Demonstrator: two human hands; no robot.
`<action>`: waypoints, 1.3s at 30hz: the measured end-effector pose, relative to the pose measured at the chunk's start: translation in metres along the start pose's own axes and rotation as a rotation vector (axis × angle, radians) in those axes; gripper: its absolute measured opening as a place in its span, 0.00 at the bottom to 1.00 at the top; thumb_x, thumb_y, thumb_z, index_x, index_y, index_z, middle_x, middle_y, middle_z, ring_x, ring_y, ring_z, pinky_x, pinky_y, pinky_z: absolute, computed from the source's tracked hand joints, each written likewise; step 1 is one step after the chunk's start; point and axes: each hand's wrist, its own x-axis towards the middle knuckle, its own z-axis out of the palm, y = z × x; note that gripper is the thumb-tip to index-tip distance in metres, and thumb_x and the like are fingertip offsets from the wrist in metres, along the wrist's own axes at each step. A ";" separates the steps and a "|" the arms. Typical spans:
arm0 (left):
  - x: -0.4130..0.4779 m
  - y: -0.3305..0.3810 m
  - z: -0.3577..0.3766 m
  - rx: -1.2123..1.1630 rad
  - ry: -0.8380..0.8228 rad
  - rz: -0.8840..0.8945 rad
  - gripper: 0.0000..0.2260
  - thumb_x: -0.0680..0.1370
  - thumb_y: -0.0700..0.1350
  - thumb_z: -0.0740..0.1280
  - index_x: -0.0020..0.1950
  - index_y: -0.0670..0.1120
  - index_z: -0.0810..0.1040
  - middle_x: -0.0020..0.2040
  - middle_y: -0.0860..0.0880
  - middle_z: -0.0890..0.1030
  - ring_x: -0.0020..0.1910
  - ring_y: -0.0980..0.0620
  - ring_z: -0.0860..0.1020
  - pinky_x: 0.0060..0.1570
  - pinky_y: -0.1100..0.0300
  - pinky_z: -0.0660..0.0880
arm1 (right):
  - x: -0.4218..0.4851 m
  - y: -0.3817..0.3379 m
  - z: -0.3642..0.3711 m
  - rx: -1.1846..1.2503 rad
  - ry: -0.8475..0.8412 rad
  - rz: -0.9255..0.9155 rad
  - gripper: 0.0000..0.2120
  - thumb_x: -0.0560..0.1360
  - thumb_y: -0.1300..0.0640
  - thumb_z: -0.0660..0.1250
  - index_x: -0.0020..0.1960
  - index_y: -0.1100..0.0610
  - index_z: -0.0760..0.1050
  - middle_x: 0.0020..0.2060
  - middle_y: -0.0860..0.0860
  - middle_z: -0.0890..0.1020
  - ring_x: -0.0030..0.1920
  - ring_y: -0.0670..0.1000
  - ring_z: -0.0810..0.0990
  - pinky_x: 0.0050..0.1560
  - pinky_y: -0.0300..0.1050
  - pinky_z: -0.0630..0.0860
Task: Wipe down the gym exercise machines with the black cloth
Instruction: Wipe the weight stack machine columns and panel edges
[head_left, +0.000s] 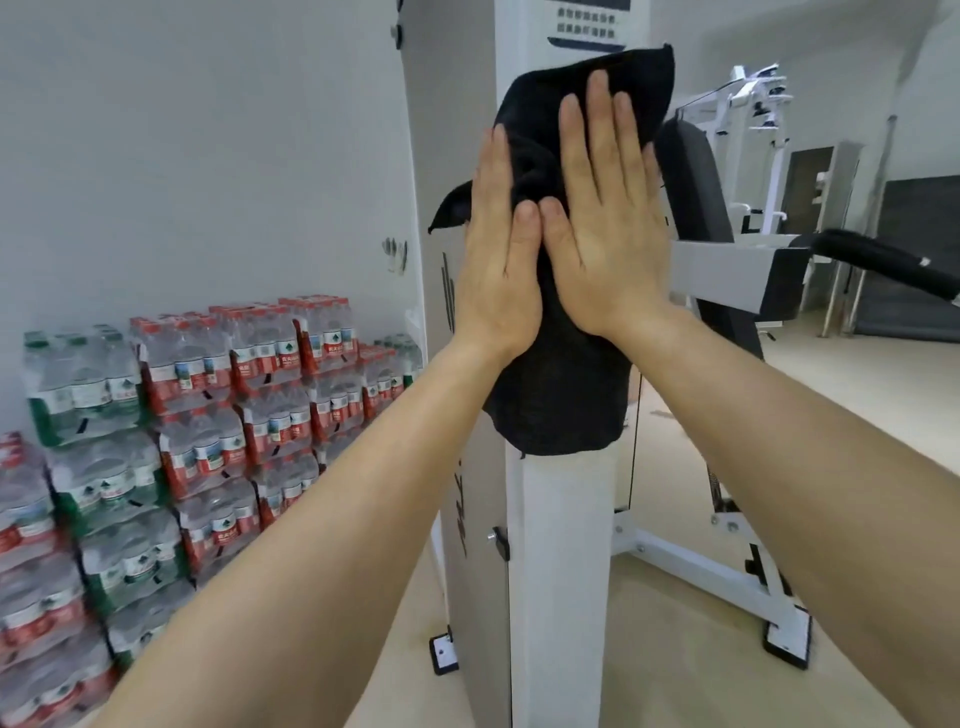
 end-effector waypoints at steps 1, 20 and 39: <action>-0.001 -0.001 0.001 -0.012 0.000 0.010 0.27 0.85 0.49 0.49 0.82 0.41 0.47 0.82 0.42 0.52 0.81 0.47 0.52 0.78 0.40 0.52 | -0.002 0.000 0.002 0.006 0.007 0.012 0.29 0.85 0.49 0.51 0.81 0.59 0.50 0.81 0.59 0.52 0.81 0.58 0.48 0.80 0.59 0.47; -0.192 -0.056 0.022 0.057 0.008 -0.089 0.29 0.85 0.56 0.47 0.81 0.41 0.48 0.82 0.39 0.52 0.81 0.41 0.50 0.77 0.35 0.52 | -0.190 -0.011 0.038 0.078 -0.067 0.017 0.31 0.81 0.49 0.51 0.79 0.65 0.54 0.78 0.66 0.56 0.79 0.65 0.53 0.77 0.66 0.52; -0.274 -0.078 0.025 0.182 -0.067 -0.145 0.33 0.84 0.59 0.46 0.80 0.35 0.48 0.81 0.37 0.51 0.81 0.38 0.50 0.76 0.33 0.53 | -0.286 -0.010 0.049 0.071 -0.172 -0.018 0.32 0.83 0.46 0.48 0.81 0.56 0.39 0.78 0.61 0.52 0.80 0.57 0.43 0.77 0.66 0.55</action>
